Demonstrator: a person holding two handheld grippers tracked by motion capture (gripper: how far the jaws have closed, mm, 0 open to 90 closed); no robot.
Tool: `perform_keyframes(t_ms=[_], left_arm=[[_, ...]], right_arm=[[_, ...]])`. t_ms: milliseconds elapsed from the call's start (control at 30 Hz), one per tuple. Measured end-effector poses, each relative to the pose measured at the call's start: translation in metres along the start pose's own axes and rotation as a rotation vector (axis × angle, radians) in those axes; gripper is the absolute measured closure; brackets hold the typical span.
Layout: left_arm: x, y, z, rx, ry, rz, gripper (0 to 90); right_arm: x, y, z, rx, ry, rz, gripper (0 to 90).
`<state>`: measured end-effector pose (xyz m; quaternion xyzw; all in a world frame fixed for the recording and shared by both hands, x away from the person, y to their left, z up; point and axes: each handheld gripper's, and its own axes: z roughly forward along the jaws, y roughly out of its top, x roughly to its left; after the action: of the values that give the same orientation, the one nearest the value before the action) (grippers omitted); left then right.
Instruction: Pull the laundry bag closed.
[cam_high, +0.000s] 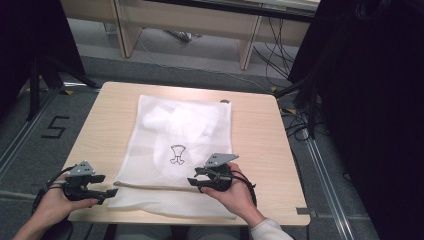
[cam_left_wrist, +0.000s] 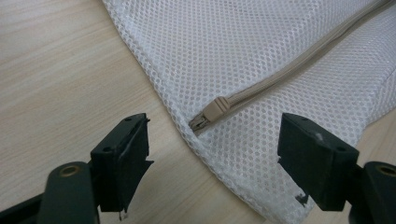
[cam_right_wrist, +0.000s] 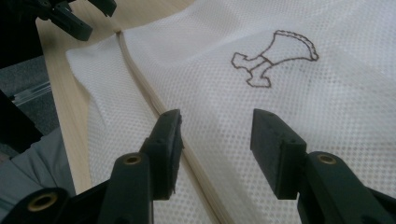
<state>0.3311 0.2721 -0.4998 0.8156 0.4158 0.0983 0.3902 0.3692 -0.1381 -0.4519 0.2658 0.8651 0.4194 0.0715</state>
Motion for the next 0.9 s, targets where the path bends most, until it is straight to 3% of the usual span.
perform_keyframes(t_ms=[100, 267, 400, 467, 500, 767, 900], left_arm=[[-0.001, -0.001, 0.001, -0.011, -0.014, -0.017, 24.3], [0.000, -0.001, 0.001, -0.014, -0.019, -0.014, 24.3], [-0.001, -0.001, 0.002, -0.013, -0.015, -0.018, 24.0], [0.000, -0.001, 0.002, -0.014, -0.014, -0.017, 23.9], [0.000, -0.001, 0.001, -0.011, -0.015, -0.017, 23.7], [0.001, -0.001, 0.000, 0.009, -0.010, -0.001, 23.6], [0.001, -0.001, 0.000, 0.011, -0.007, -0.001, 23.7]], right_arm=[[0.003, 0.007, 0.007, 0.003, 0.015, -0.018, 53.0], [0.007, 0.017, 0.018, -0.023, 0.024, -0.015, 52.9], [0.011, 0.027, 0.028, -0.012, 0.044, -0.026, 53.0], [0.012, 0.030, 0.032, -0.015, 0.048, -0.055, 53.3], [0.014, 0.031, 0.034, -0.012, 0.047, -0.039, 53.3], [0.018, 0.041, 0.049, -0.014, 0.064, -0.066, 53.2], [0.021, 0.049, 0.055, -0.025, 0.056, -0.043, 52.0]])
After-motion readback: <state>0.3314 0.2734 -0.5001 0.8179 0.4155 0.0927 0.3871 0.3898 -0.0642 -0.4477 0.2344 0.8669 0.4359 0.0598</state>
